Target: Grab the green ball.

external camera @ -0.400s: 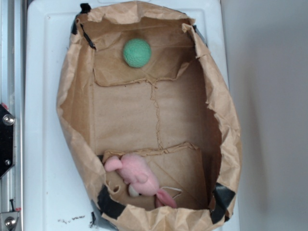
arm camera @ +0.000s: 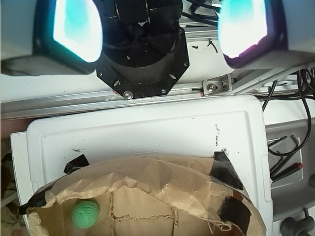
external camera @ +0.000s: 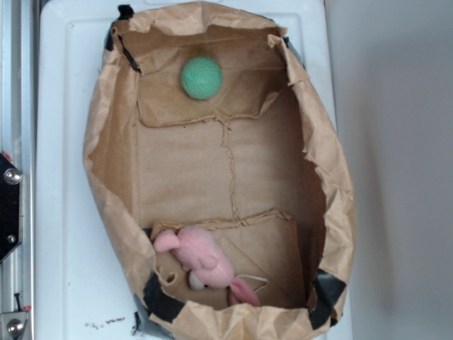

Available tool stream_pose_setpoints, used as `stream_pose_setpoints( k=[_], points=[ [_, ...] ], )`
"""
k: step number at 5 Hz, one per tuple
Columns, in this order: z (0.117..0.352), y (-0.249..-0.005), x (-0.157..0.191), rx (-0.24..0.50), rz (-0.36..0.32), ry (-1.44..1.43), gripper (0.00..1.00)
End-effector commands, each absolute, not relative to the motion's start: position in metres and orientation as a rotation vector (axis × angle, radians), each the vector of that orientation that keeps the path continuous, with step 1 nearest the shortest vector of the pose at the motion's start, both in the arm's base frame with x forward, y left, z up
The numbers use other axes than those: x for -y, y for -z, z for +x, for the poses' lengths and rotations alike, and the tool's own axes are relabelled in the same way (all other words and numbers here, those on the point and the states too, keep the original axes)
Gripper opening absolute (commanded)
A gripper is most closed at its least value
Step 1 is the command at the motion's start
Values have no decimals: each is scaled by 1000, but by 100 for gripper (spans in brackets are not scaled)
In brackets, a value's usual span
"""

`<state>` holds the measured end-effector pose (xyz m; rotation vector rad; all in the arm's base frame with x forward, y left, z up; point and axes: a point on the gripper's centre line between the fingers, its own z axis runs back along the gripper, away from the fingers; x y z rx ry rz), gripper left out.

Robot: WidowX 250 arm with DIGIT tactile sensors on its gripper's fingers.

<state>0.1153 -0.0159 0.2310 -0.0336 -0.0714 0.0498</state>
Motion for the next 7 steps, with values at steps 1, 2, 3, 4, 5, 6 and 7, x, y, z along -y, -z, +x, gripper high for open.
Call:
stream_pose_setpoints(
  k=[1, 2, 3, 4, 5, 6, 7],
  points=[
    [180, -217, 4, 94, -16, -163, 100],
    [199, -208, -3, 122, 1, -135, 100],
    [216, -199, -13, 164, 11, -103, 100],
    [242, -182, -31, 186, 29, -124, 100],
    [259, -172, -44, 180, 47, -160, 100],
    [269, -163, -55, 153, 43, -185, 100],
    [273, -153, -63, 154, 27, -171, 100]
  ],
)
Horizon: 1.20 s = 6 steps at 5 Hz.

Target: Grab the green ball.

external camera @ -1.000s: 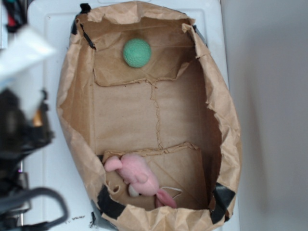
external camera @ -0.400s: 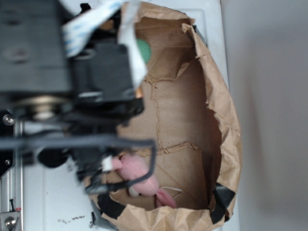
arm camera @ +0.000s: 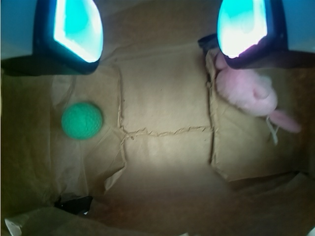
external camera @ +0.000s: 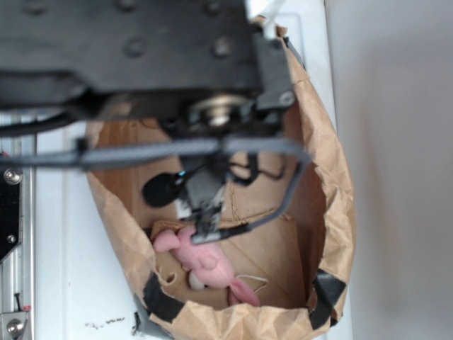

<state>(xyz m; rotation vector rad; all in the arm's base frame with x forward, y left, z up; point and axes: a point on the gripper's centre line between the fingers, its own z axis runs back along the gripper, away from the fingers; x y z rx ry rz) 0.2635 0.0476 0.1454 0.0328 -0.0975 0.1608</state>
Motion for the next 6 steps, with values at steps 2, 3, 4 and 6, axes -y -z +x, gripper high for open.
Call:
stream_pose_setpoints(
  k=[2, 3, 4, 6],
  points=[
    [269, -135, -71, 141, 24, -147, 100],
    [269, -127, -76, 127, 54, -190, 100],
    [269, -121, -81, 110, 60, -240, 100],
    [258, -123, -74, 181, 56, -642, 100]
  ],
)
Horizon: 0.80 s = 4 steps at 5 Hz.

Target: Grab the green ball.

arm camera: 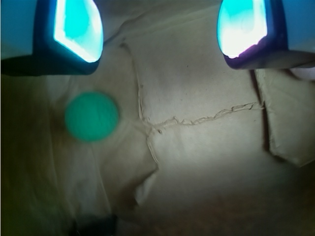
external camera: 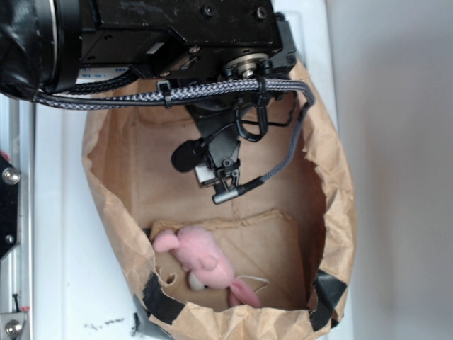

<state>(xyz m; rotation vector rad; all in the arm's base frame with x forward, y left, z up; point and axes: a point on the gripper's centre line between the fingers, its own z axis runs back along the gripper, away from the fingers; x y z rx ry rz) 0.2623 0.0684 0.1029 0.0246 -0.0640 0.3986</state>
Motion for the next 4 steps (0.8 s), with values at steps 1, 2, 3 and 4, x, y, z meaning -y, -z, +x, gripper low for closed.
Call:
stream_pose_setpoints(
  k=[1, 2, 3, 4],
  points=[
    [240, -124, -72, 285, 7, -847, 100],
    [241, -122, -72, 295, -10, -893, 100],
    [241, -120, -70, 298, -3, -944, 100],
    [240, -121, -69, 285, 14, -987, 100]
  ],
)
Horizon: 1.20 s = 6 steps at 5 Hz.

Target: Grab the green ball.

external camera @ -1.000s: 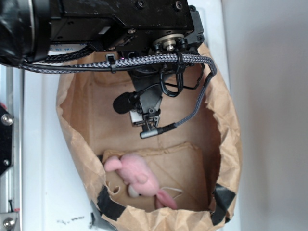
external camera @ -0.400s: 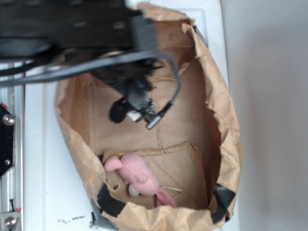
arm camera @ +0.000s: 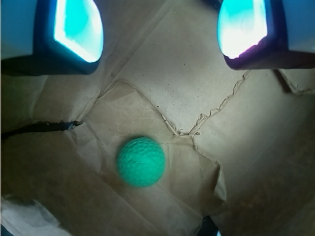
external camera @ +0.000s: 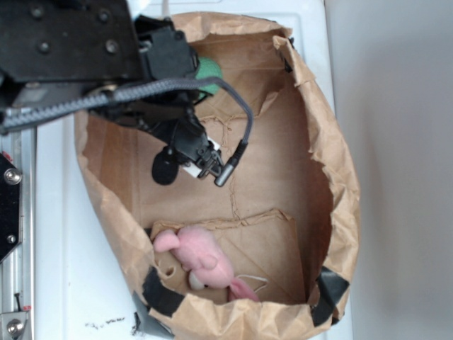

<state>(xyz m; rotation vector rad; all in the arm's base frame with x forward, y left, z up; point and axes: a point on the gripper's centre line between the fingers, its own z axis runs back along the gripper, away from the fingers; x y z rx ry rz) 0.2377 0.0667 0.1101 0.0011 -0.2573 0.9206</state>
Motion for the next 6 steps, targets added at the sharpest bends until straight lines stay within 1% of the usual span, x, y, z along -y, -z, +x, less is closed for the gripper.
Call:
stream_pose_setpoints(
  k=[1, 4, 5, 6],
  points=[
    [237, -122, -68, 275, 18, -1043, 100],
    [238, -123, -67, 282, 32, -1115, 100],
    [237, -123, -69, 260, 36, -1112, 100],
    [236, -124, -69, 216, 34, -1039, 100]
  ],
)
